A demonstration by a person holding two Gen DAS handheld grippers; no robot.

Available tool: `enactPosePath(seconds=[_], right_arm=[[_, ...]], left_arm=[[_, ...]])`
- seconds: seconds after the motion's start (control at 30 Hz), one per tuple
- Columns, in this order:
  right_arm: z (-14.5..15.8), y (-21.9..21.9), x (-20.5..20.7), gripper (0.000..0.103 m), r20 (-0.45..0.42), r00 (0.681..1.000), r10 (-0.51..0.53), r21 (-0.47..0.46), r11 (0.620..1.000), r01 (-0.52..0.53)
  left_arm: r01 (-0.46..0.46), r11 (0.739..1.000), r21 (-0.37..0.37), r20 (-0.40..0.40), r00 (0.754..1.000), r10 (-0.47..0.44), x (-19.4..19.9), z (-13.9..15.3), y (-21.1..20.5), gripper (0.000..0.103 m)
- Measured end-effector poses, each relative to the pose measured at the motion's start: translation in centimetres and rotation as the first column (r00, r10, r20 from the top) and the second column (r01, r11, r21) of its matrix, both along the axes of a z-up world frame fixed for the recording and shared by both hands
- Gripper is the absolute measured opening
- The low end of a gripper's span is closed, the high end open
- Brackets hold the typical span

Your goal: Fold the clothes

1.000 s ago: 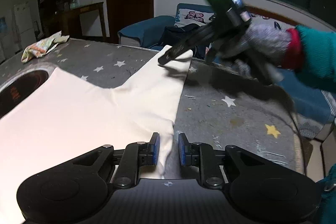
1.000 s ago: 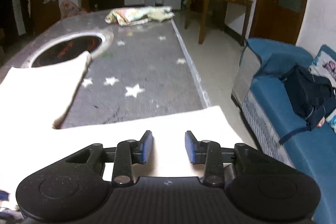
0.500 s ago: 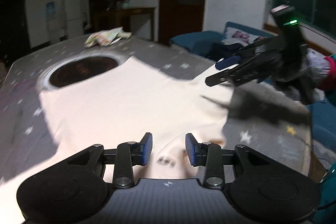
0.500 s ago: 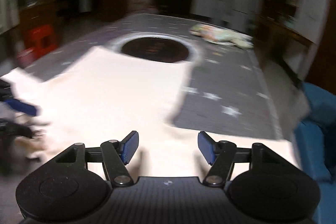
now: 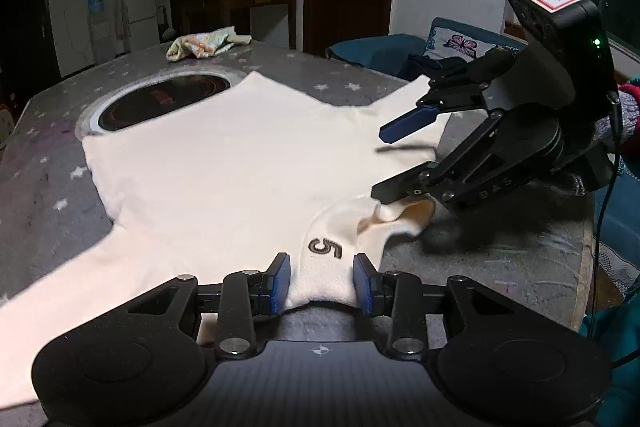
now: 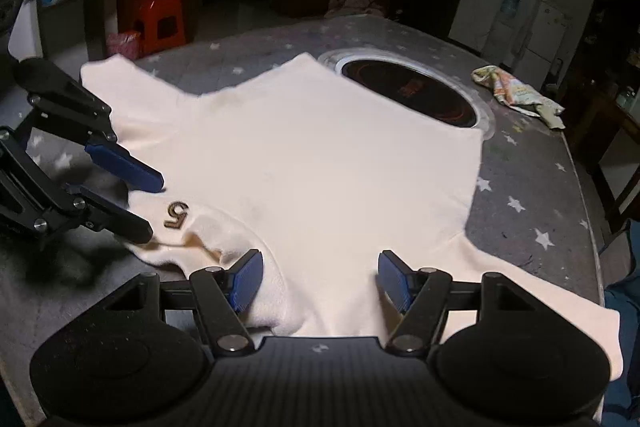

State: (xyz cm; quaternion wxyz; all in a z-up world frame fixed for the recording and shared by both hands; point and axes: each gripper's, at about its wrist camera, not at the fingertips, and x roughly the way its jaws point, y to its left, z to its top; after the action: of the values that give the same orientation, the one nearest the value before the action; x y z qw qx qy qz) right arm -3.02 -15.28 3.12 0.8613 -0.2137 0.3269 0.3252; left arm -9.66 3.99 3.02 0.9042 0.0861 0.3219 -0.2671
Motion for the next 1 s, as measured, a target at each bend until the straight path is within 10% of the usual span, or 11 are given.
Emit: enactPosePath(seconds=[0.4, 1.0], right_arm=[[1.2, -4.1, 0.7, 0.076, -0.021, 0.99, -0.142, 0.122, 0.982, 0.144], [-1.6, -9.6, 6.0, 0.097, -0.055, 0.885, -0.462, 0.134, 0.875, 0.465]], left_arm=[[0.008, 0.999, -0.053, 0.026, 1.0, -0.006, 2.8, 1.3, -2.0, 0.038], [-0.051, 0.995, -0.084, -0.018, 0.999, 0.05, 5.9, 1.3, -3.6, 0.057]])
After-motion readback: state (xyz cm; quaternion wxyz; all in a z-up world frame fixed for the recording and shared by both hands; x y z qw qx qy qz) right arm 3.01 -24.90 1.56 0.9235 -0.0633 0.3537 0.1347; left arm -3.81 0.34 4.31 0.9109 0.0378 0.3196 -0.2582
